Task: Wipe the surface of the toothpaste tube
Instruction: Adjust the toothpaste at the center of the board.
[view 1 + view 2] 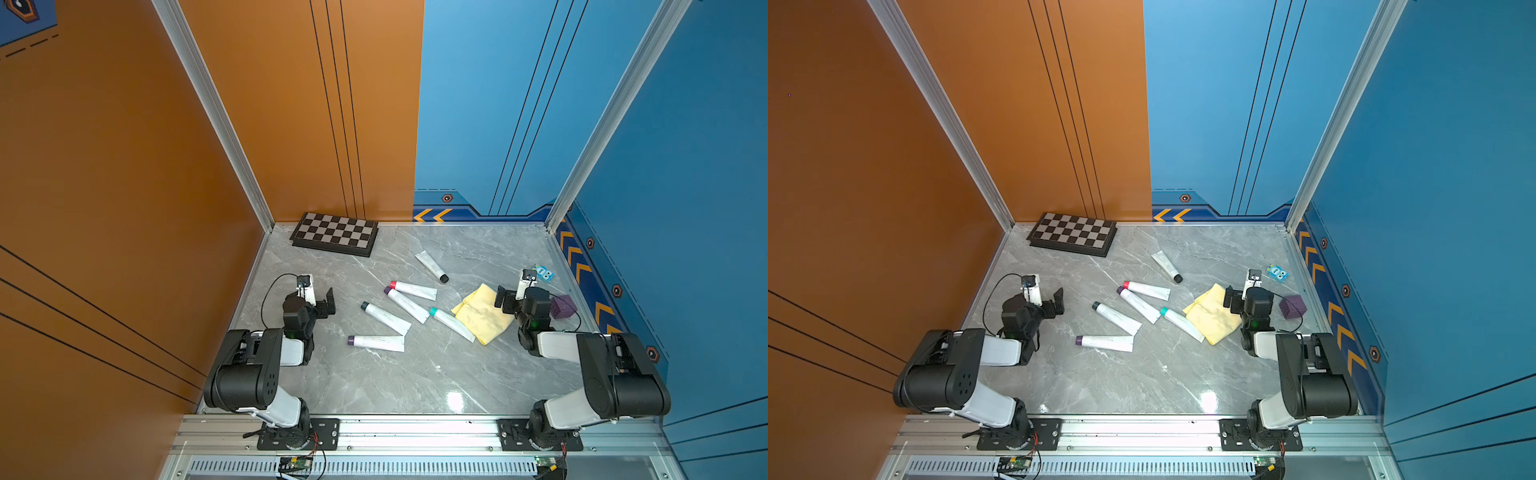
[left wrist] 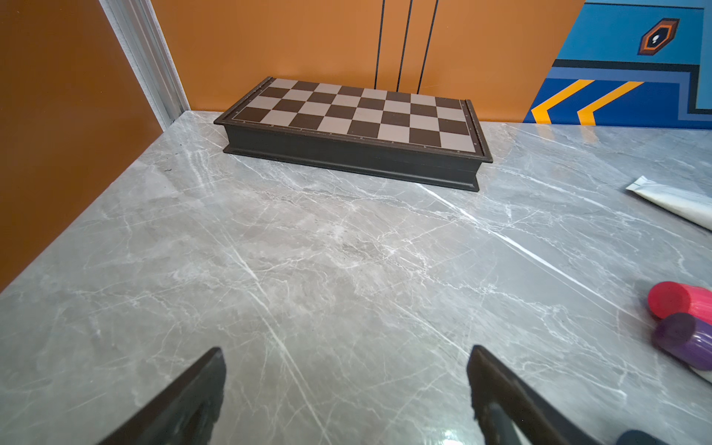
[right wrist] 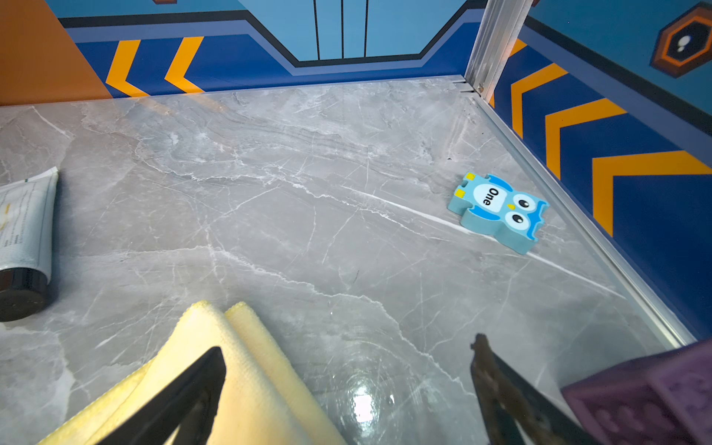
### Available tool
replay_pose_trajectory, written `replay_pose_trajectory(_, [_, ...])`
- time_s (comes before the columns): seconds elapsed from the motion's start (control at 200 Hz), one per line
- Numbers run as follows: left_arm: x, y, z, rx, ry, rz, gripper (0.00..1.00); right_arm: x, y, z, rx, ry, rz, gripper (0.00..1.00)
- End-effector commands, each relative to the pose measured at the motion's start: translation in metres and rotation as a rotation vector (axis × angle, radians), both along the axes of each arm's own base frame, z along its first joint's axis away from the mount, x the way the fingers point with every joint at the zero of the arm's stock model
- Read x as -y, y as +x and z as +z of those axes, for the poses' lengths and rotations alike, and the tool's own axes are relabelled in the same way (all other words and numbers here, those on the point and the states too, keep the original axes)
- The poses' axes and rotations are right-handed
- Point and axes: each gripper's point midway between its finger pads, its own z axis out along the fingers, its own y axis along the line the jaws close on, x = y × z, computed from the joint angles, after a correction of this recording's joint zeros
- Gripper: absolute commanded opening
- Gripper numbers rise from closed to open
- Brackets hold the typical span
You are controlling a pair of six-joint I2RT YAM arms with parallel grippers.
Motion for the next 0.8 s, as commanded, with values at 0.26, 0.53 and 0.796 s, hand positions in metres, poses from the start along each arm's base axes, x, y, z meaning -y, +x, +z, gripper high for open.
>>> replay_pose_trajectory(0.26, [-0.019,-0.003,0.002,0.01,0.002,0.11,0.99,-0.002,0.006,0.007,0.024,-0.012,0.011,1.0])
replay_pose_trajectory(0.53, [-0.019,-0.003,0.01,0.03,0.01,0.113,0.99,-0.002,0.006,0.007,0.023,-0.011,0.011,1.0])
replay_pose_trajectory(0.796, [-0.015,-0.036,0.06,0.182,0.076,0.158,0.99,-0.003,0.021,0.052,-0.131,-0.064,-0.071,1.0])
